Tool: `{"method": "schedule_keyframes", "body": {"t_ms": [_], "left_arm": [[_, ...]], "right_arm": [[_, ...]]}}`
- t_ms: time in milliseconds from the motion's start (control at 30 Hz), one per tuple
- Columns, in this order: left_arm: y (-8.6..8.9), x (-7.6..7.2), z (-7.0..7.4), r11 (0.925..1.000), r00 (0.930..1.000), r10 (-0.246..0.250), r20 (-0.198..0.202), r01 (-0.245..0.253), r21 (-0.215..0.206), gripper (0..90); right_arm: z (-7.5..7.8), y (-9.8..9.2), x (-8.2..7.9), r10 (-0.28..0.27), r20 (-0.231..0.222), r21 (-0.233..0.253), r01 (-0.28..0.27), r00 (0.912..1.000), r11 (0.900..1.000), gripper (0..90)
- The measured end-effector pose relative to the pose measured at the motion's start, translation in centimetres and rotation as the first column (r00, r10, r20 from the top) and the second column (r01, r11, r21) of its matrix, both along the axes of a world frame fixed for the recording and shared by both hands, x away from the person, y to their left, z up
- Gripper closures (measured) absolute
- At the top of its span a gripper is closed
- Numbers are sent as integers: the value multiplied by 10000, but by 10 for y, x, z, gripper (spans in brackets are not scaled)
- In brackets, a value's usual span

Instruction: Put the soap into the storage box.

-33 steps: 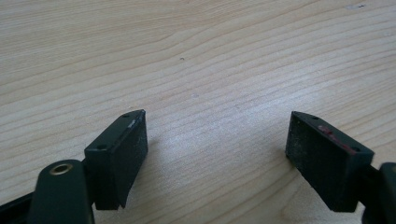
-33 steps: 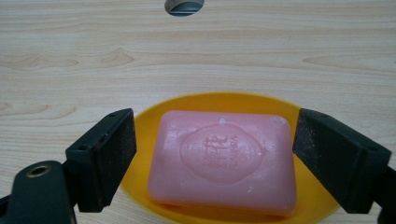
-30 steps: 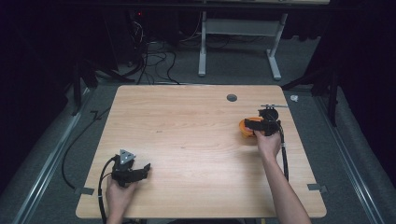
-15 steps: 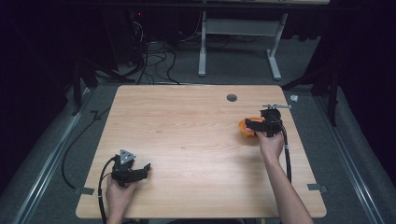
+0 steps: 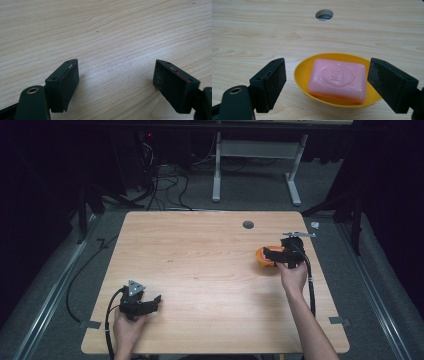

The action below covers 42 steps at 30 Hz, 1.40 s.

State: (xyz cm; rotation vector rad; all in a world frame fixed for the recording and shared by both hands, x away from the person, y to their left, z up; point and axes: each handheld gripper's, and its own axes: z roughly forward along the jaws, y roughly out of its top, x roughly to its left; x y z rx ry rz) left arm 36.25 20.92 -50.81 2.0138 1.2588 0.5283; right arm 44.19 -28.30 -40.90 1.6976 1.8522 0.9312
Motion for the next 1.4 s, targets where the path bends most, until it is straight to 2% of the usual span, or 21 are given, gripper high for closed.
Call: {"method": "schedule_keyframes", "body": {"t_ms": [467, 867, 1200, 1400], "left_arm": [[0, 0, 0, 10000, 10000, 2, 3, -2, 2, 212], [0, 0, 0, 10000, 10000, 0, 3, 0, 5, 212], [0, 0, 0, 10000, 10000, 5, 5, -5, 2, 212], [0, 0, 0, 10000, 10000, 1, 1, -1, 6, 212]], "right_arm": [[12, -5, -21, 439, 564, 187, -450, 9974, 9988, 184], [16, -12, -38, 646, 879, 396, -683, 9940, 9969, 196], [15, -14, -53, 1153, 826, 521, -1198, 9899, 9914, 198], [12, -15, -62, 1249, 882, 619, -1306, 9882, 9895, 207]]}}
